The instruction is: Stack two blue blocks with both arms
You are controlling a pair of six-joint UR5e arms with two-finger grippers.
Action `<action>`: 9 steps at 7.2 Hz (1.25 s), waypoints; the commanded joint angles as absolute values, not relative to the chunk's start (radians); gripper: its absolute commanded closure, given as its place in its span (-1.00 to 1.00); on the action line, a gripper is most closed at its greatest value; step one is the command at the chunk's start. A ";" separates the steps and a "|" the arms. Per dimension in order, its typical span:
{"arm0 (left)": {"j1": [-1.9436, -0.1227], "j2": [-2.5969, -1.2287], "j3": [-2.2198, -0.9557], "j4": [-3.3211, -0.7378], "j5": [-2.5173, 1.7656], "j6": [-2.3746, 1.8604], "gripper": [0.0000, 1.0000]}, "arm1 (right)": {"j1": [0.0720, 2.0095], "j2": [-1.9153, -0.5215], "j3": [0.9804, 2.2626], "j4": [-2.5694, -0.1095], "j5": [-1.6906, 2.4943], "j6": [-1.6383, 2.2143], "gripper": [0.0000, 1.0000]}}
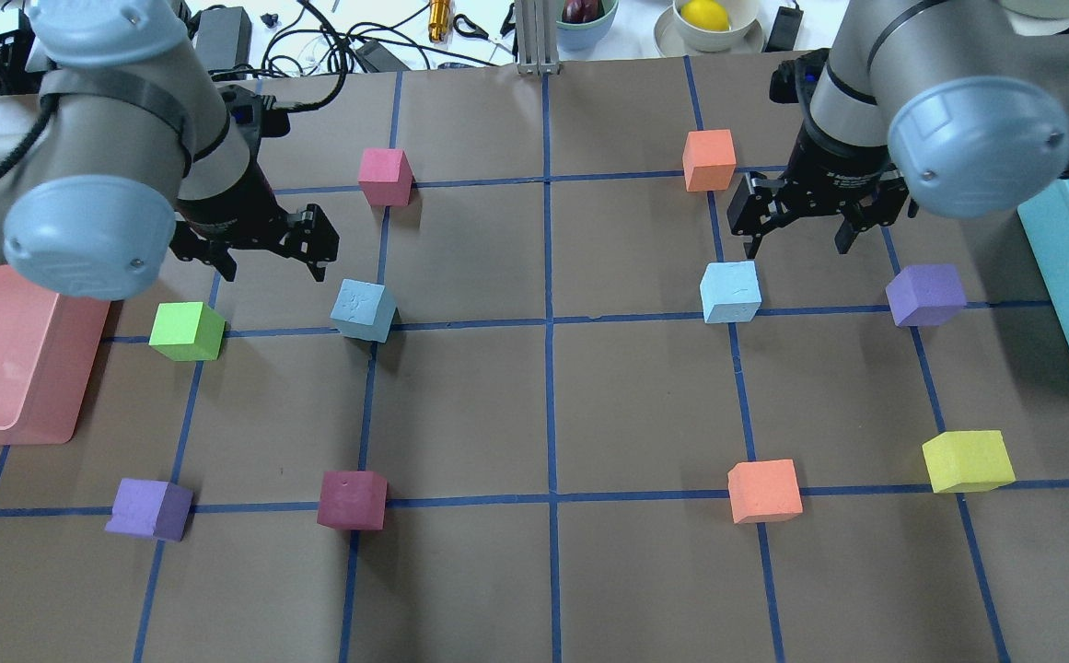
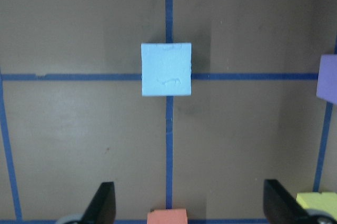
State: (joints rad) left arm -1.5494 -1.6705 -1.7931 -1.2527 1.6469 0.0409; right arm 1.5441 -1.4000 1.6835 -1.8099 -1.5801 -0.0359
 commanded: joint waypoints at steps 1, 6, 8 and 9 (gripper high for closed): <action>-1.555 -1.759 -1.825 -1.168 1.644 0.054 -1.00 | 1.548 -1.251 1.683 -1.988 -1.566 -0.031 -1.00; -1.568 -1.900 -1.835 -1.022 1.580 0.077 -1.00 | 1.552 -1.129 1.706 -2.051 -1.566 -0.032 -1.00; -1.568 -1.940 -1.850 -0.965 1.574 0.069 -1.00 | 1.552 -1.106 1.723 -2.084 -1.566 -0.046 -1.00; -1.568 -1.951 -1.859 -0.959 1.577 0.075 -1.00 | 1.552 -1.098 1.748 -2.141 -1.566 -0.044 -0.85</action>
State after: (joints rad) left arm -1.5677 -1.9328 -1.8477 -0.9815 1.5763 0.0719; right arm 1.5524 -1.1114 1.7231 -2.0837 -1.5662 -0.0405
